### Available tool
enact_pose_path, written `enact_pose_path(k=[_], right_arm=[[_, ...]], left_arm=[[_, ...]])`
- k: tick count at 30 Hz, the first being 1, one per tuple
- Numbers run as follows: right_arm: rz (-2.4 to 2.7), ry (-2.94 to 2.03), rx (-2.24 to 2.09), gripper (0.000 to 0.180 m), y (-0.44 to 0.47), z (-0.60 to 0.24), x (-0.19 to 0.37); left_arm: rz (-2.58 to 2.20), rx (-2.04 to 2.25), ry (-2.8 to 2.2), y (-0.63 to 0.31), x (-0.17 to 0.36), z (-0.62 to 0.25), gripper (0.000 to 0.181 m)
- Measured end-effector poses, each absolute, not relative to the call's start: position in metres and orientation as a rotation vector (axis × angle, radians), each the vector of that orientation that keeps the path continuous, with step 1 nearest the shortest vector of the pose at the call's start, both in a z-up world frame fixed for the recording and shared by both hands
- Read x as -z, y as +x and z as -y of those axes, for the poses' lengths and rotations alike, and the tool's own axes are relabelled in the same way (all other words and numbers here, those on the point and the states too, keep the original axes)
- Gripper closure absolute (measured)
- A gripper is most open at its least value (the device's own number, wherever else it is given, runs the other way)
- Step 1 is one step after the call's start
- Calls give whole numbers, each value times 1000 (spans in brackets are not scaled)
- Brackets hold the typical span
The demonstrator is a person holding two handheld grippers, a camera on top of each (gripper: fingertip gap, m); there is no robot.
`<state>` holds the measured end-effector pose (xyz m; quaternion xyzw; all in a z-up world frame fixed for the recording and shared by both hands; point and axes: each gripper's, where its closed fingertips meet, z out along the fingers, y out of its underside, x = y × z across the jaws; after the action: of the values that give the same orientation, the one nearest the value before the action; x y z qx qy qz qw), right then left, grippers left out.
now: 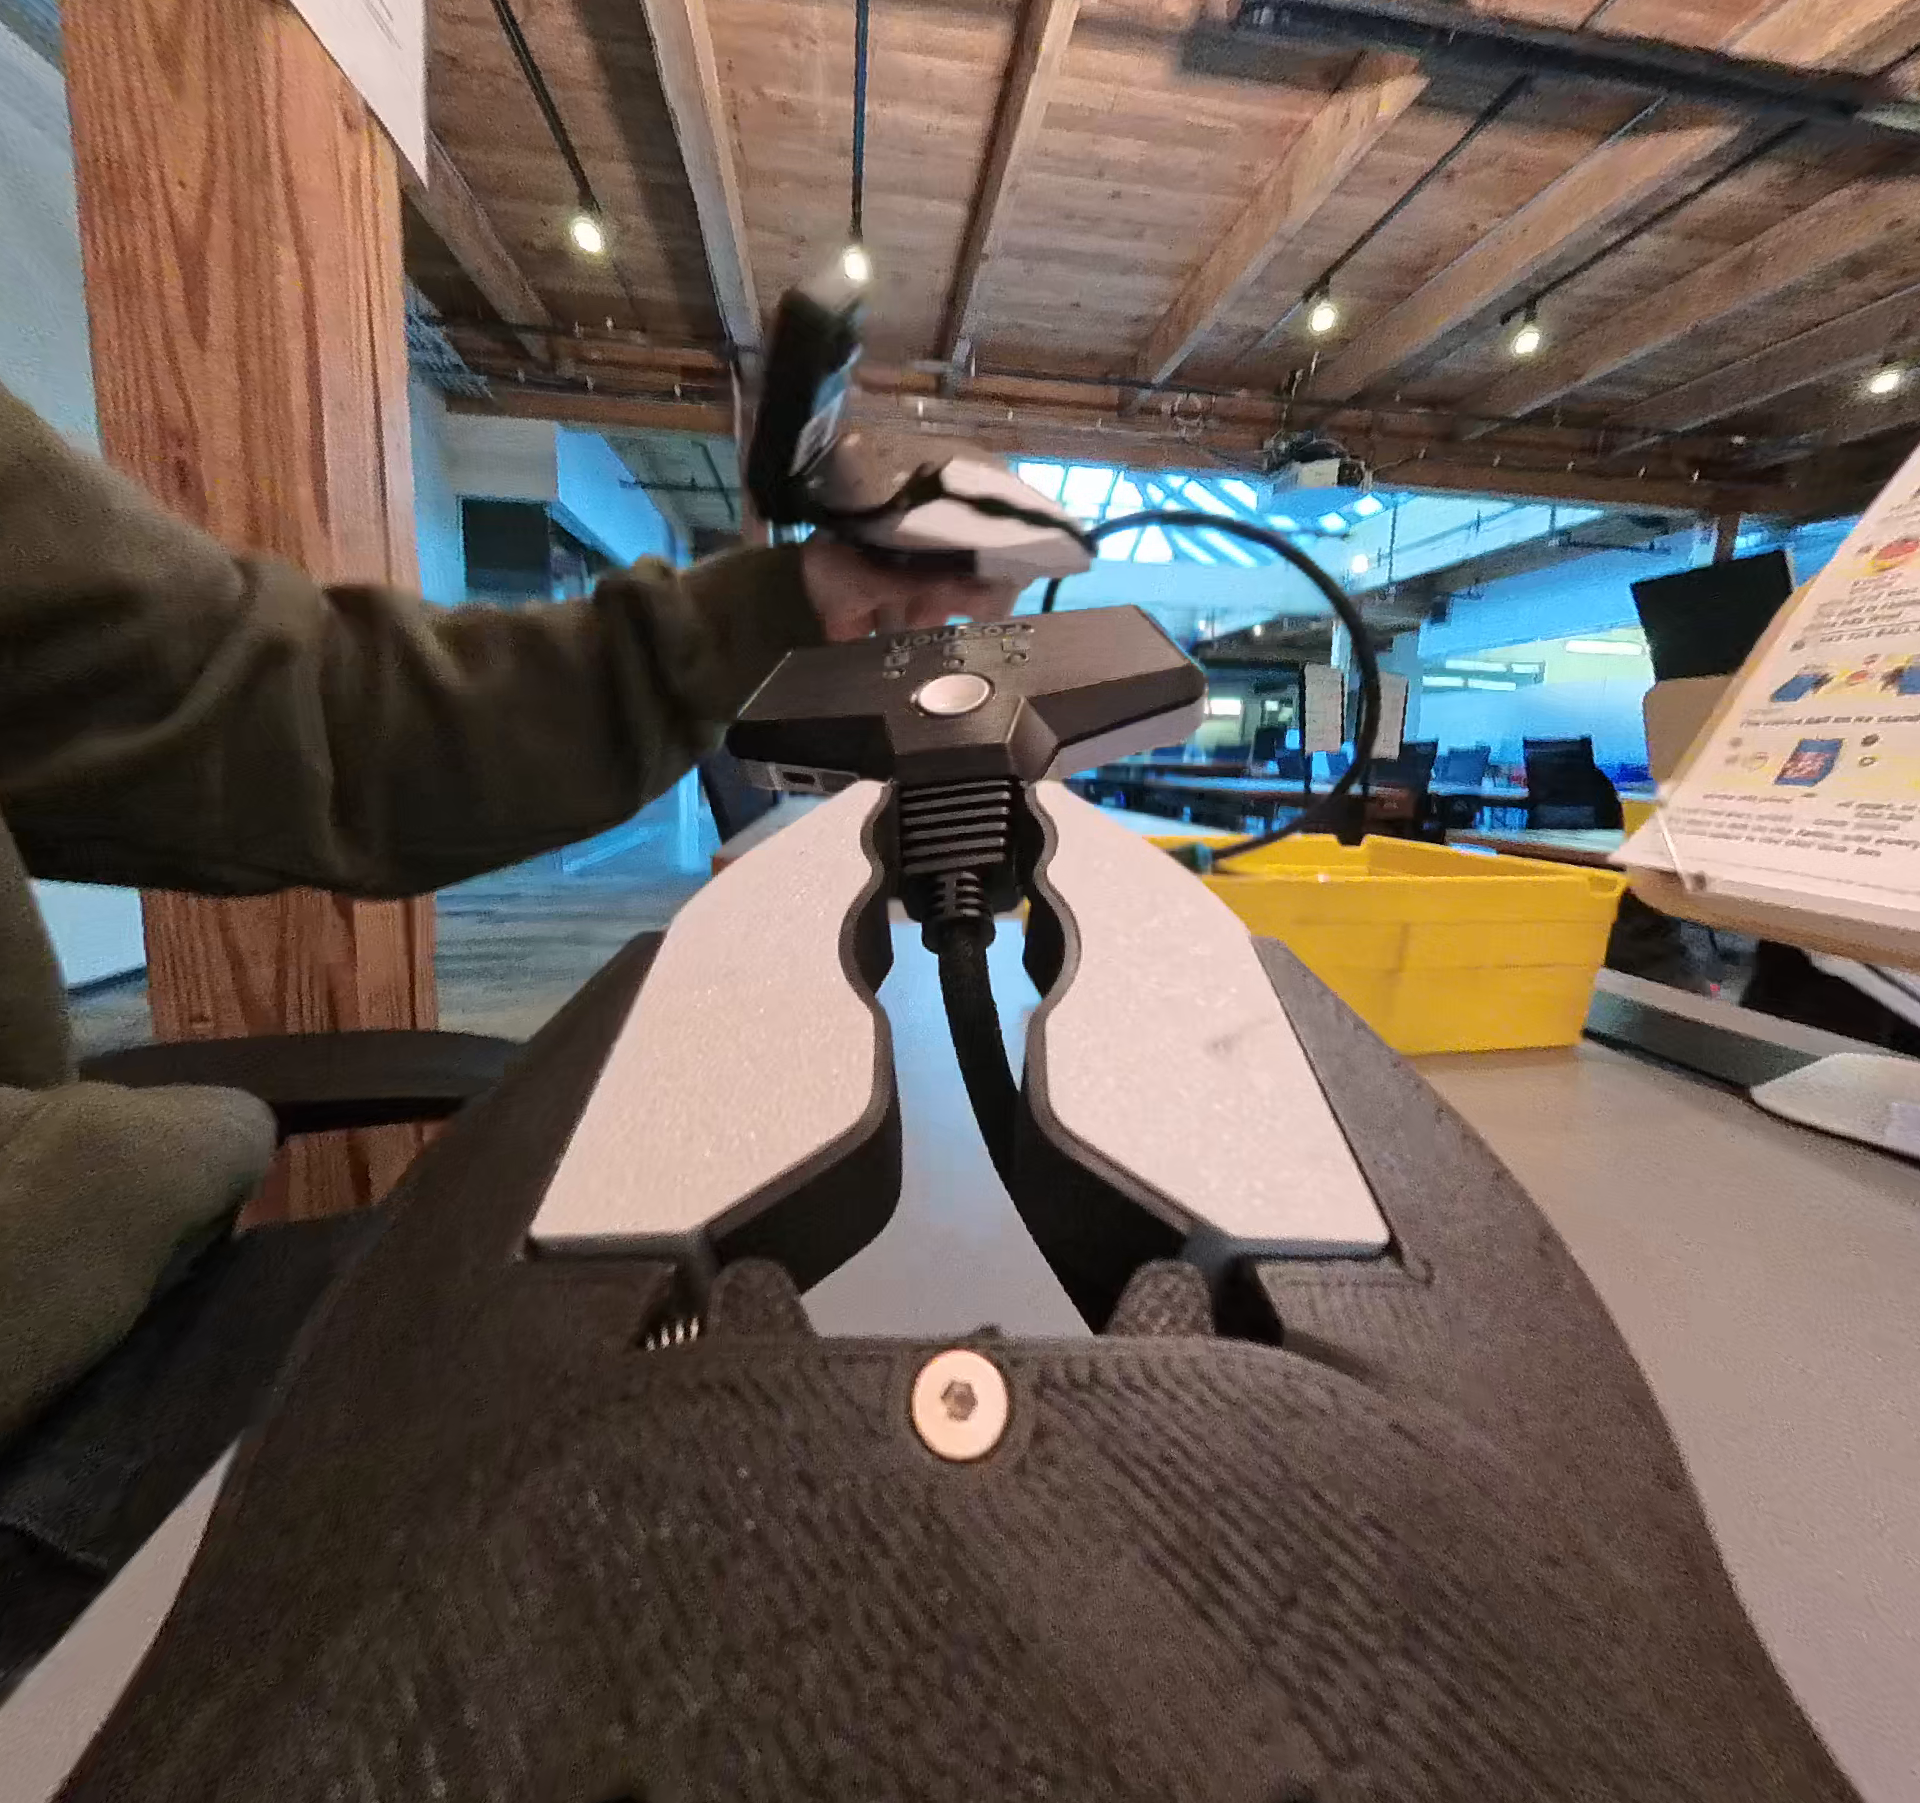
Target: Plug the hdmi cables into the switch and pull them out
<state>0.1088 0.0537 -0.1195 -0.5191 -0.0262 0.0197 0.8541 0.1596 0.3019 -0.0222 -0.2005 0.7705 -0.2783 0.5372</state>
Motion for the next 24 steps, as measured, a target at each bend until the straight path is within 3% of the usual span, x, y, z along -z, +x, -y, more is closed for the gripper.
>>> enact_pose_path(k=[5,10,14,17,20,21,24], right_arm=[[93,-880,-143,159,112,2,92],[118,-946,-113,159,113,9,100],[103,-1020,-94,159,114,-5,111],[101,-1051,-89,159,113,-10,115],[100,-1067,-93,160,112,-14,118],[82,-1058,-92,180,114,-12,117],[32,-981,-92,180,124,-1,109]], left_arm=[[-1847,651,-115,82,54,-229,175],[-2048,772,16,11,145,-180,175],[-2217,829,-101,-17,202,-191,174],[-2278,840,-277,-22,223,-220,171],[-2328,900,-523,-24,235,-246,145],[-2343,955,-586,-26,234,-250,145],[-2208,1116,-811,-15,215,-263,145]])
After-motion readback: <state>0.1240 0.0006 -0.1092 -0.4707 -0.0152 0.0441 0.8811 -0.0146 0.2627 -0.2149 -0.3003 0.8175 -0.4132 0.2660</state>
